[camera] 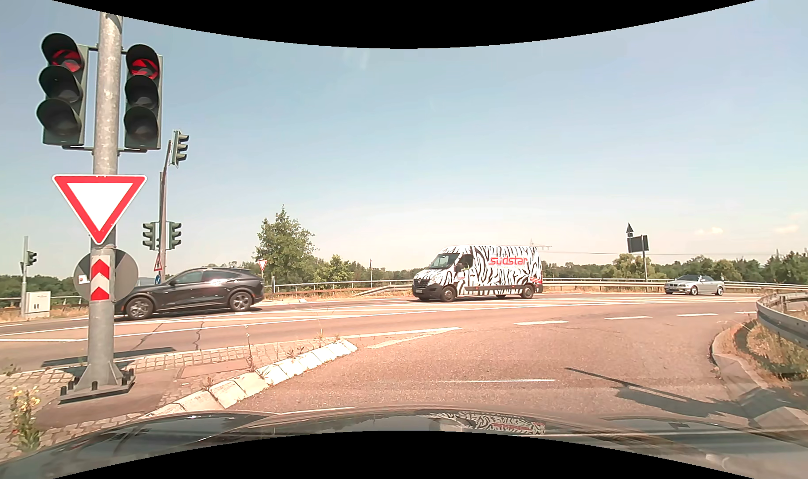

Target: Follow the waypoints while adhering to traffic rules and regulations

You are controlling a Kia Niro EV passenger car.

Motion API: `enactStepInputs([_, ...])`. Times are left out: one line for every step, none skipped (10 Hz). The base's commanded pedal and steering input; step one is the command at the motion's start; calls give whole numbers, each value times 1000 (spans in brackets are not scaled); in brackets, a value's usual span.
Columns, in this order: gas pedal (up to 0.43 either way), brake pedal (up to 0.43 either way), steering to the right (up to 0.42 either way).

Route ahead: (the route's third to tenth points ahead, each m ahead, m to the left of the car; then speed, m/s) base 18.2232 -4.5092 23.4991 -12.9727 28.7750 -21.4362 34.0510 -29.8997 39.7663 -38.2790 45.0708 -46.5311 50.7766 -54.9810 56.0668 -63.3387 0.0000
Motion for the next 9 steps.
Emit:
enactStepInputs([0,274,224])
enactStepInputs([0,280,224])
enactStepInputs([0,280,224])
enactStepInputs([0,280,224])
enactStepInputs([0,274,224])
enactStepInputs([0,274,223])
enactStepInputs([0,280,224])
enactStepInputs([0,280,224])
enactStepInputs([0,280,224])
